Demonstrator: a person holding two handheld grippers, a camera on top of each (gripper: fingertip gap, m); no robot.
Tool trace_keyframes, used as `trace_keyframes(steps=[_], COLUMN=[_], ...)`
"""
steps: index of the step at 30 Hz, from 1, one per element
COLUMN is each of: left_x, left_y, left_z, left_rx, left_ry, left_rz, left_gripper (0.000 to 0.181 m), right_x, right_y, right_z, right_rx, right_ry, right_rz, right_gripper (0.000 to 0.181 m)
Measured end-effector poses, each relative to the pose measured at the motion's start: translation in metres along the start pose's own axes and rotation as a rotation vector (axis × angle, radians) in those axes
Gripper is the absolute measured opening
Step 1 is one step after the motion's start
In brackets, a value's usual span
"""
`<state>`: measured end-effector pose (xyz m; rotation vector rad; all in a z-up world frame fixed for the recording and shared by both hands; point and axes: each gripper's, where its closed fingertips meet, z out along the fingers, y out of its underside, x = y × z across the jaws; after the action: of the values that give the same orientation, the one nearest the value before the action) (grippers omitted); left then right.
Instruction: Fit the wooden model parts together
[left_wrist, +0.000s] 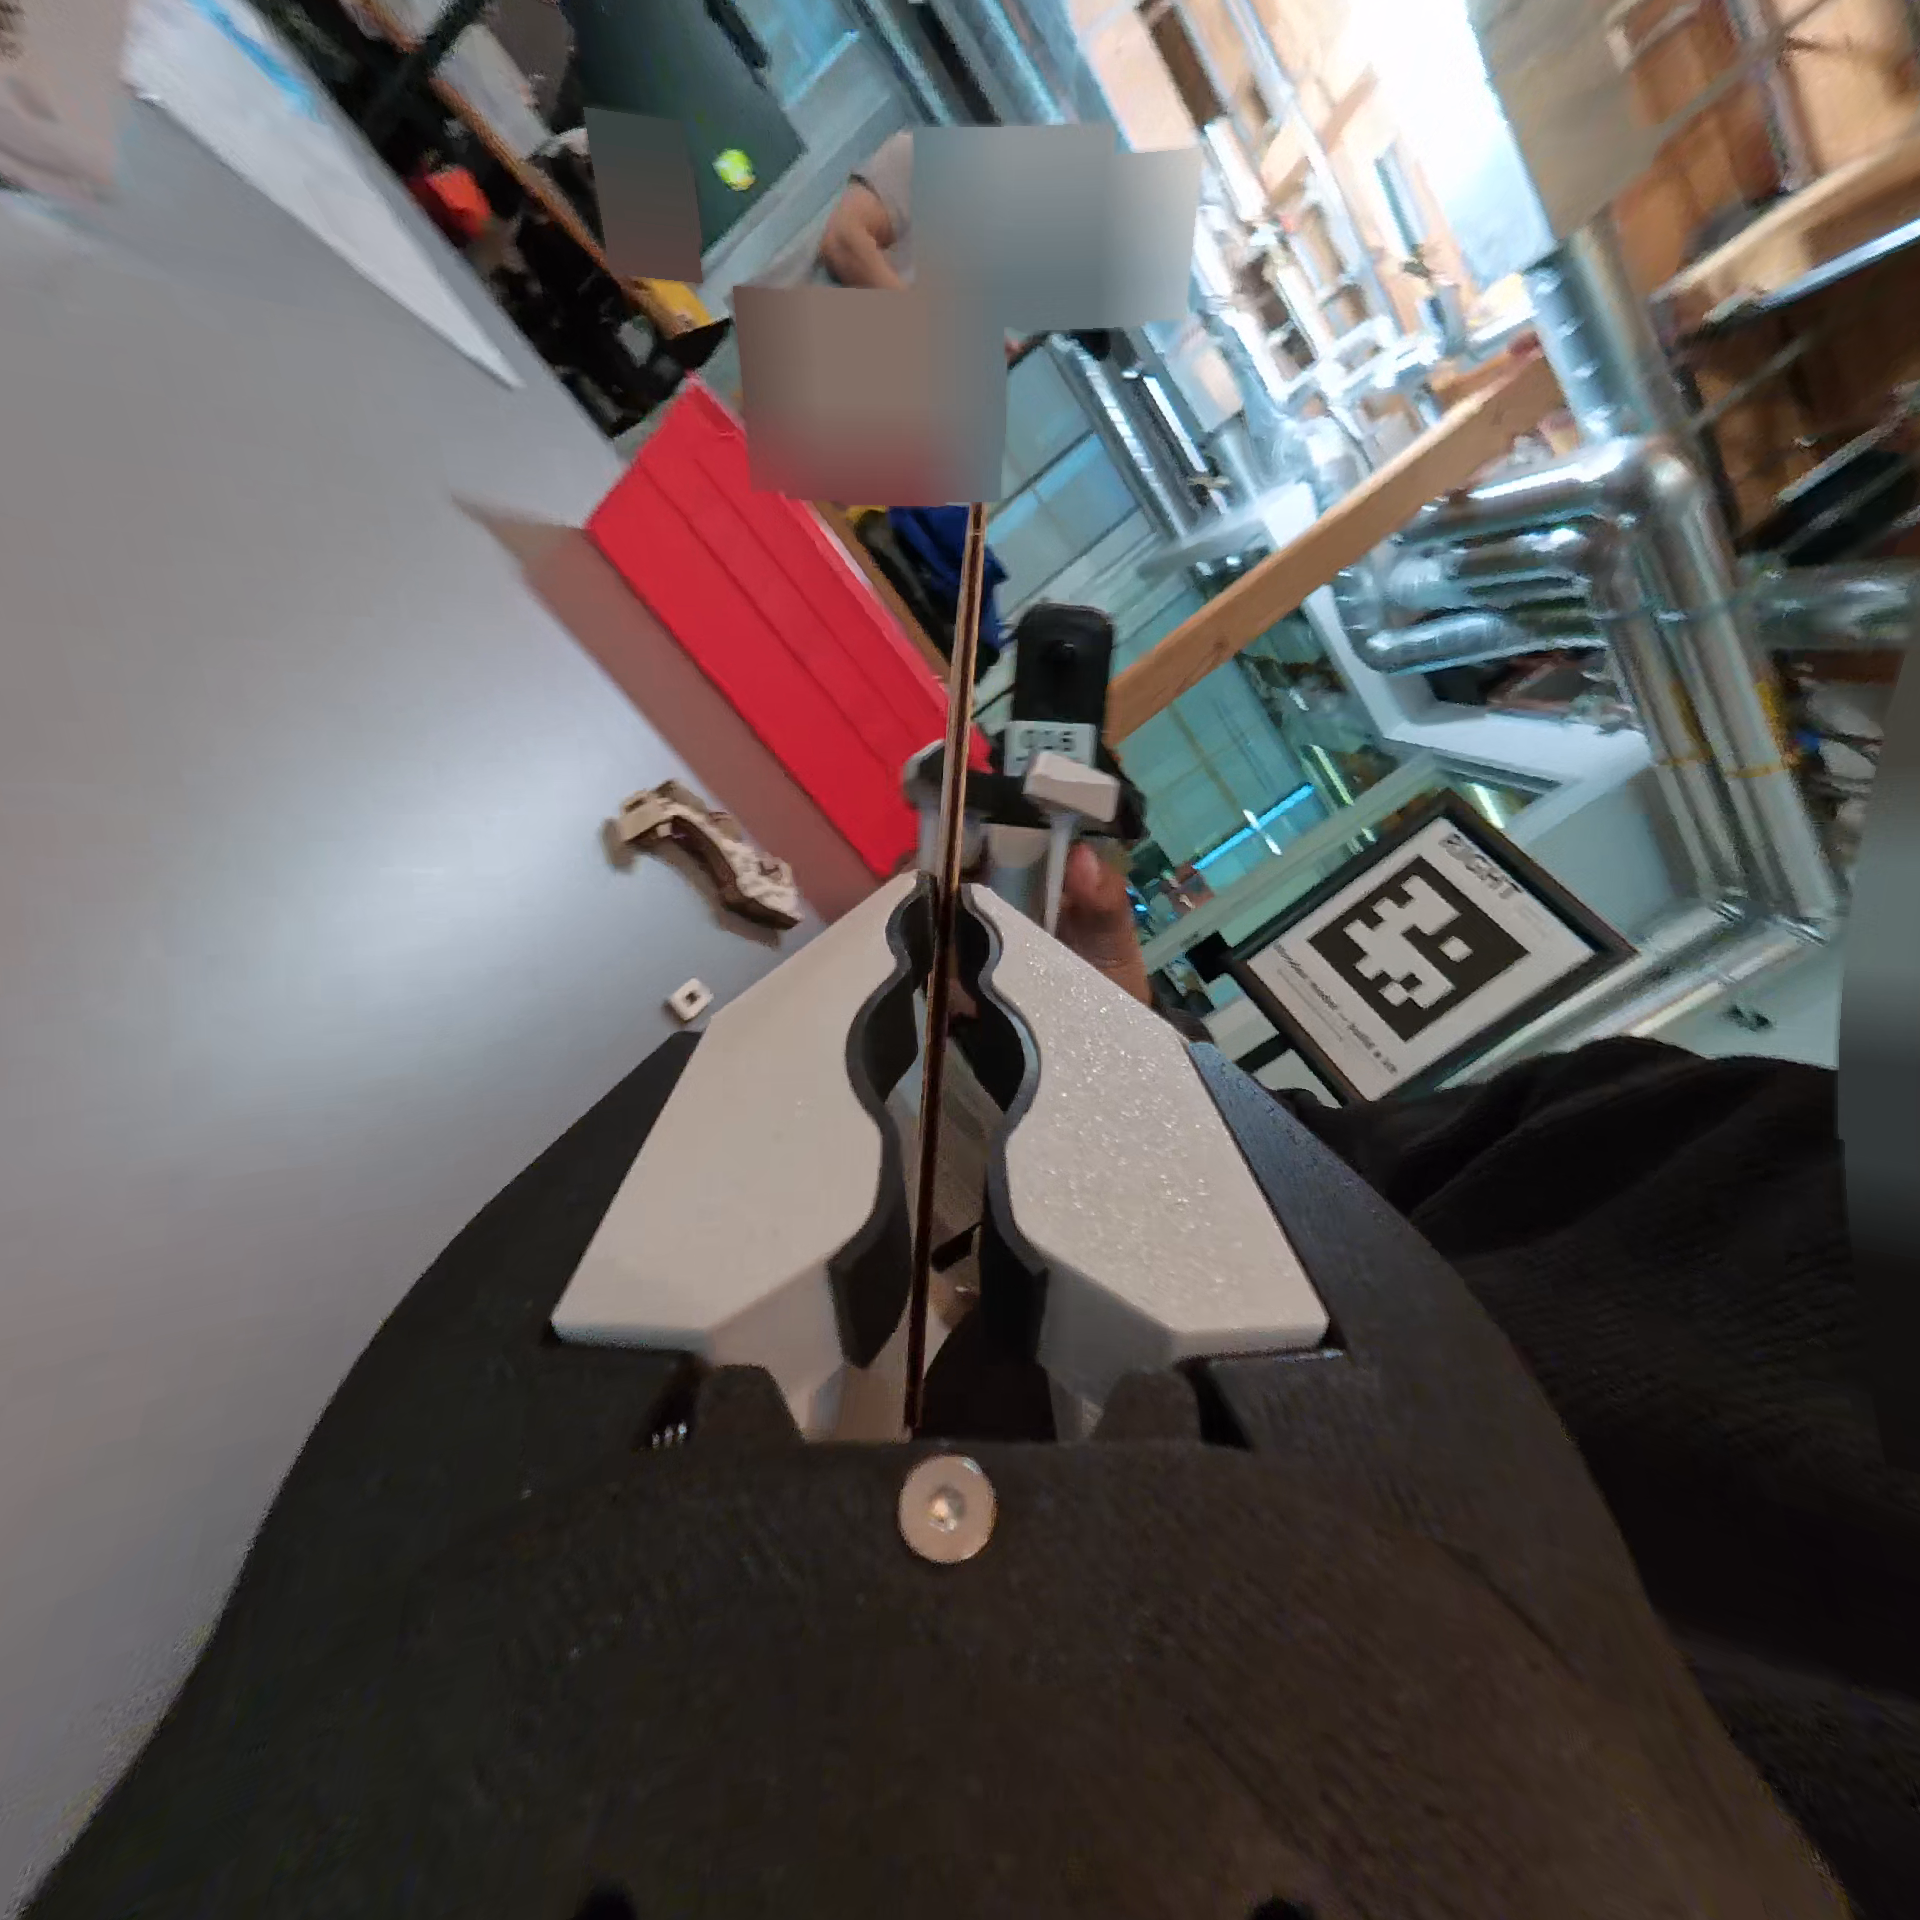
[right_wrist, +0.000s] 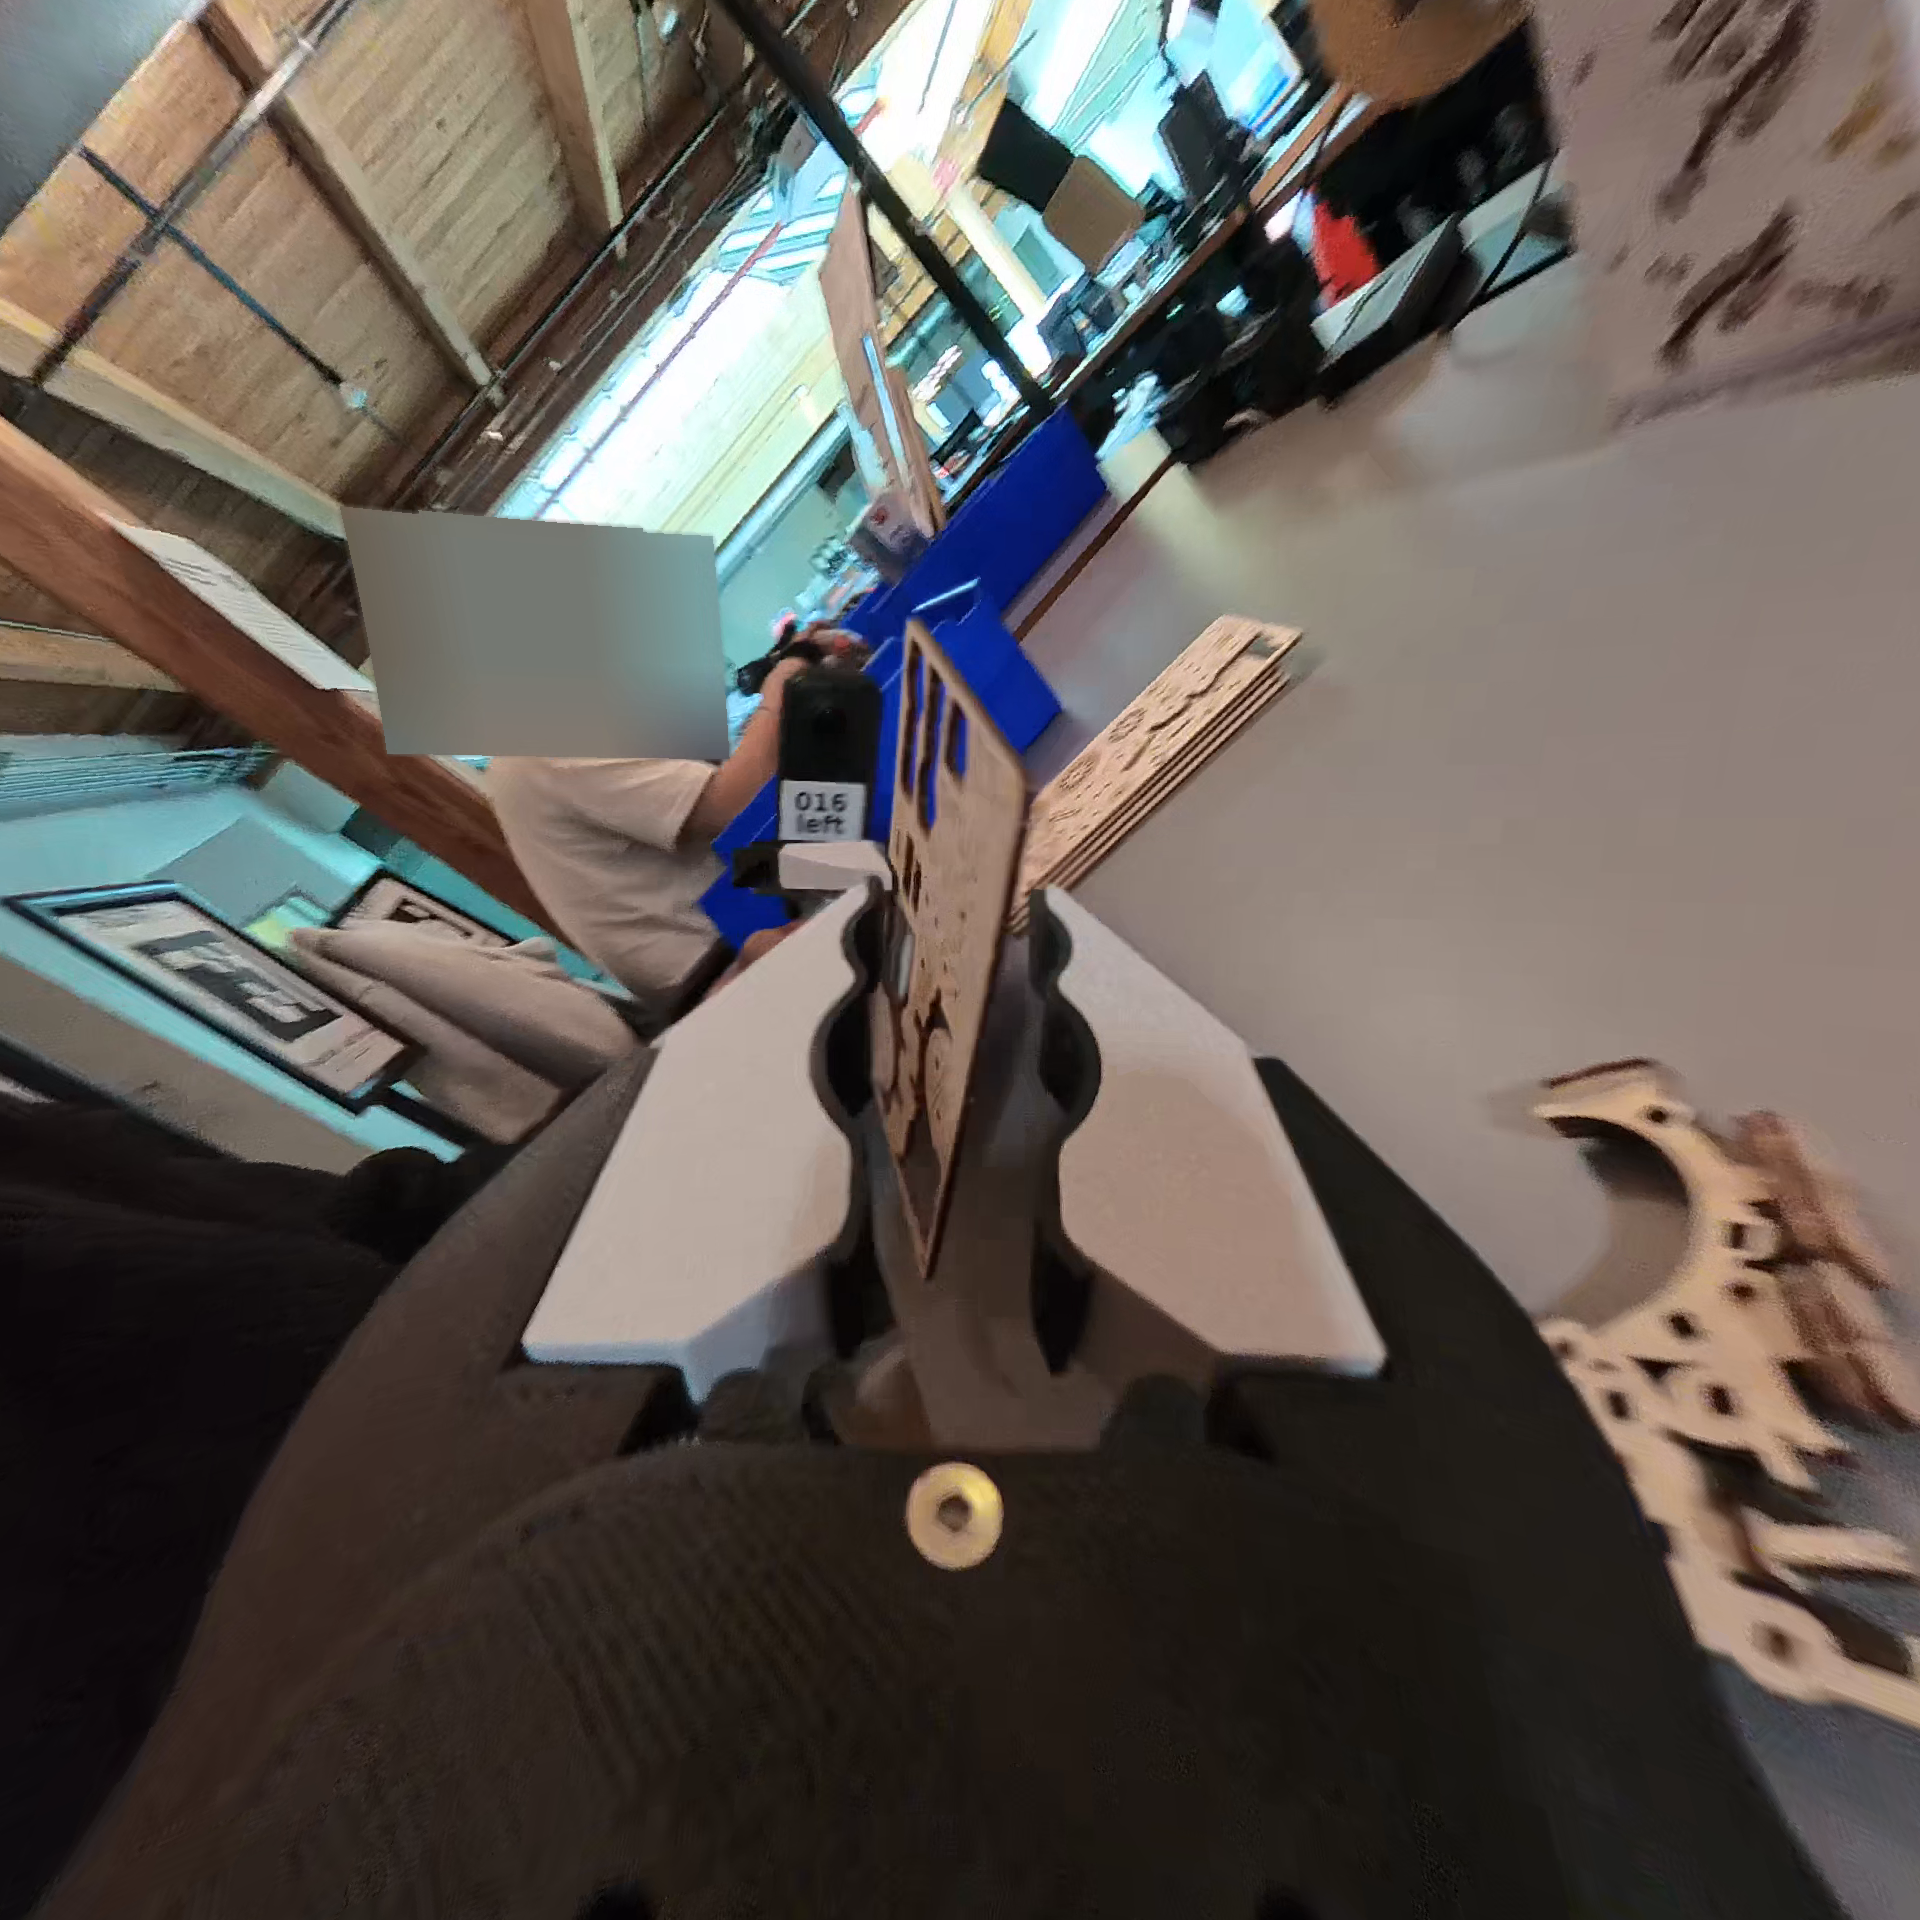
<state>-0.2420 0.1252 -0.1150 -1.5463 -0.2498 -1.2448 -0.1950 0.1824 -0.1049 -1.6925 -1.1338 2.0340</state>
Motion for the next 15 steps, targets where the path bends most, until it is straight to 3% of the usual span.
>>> trace_keyframes(steps=[4,8,11,15], left_x=[-0.037,-0.064,-0.074,-0.080], left_y=[-0.004,-0.005,-0.005,-0.009], left_z=[-0.023,-0.040,-0.046,-0.053], left_rx=[-0.031,-0.076,-0.073,-0.055], left_ry=[-0.282,-0.499,-0.558,-0.593], left_rz=[0.038,0.110,0.098,0.088], left_gripper=[0.001,0.005,0.006,0.011], right_x=[0.015,0.036,0.058,0.075], right_y=[-0.005,0.029,0.066,0.083], right_z=[-0.014,-0.008,-0.001,0.003], right_rx=[-0.046,-0.309,-0.524,-0.641], right_ry=[0.157,0.346,0.453,0.530], right_rz=[-0.184,-0.434,-0.542,-0.637], right_gripper=[0.022,0.018,0.022,0.020])
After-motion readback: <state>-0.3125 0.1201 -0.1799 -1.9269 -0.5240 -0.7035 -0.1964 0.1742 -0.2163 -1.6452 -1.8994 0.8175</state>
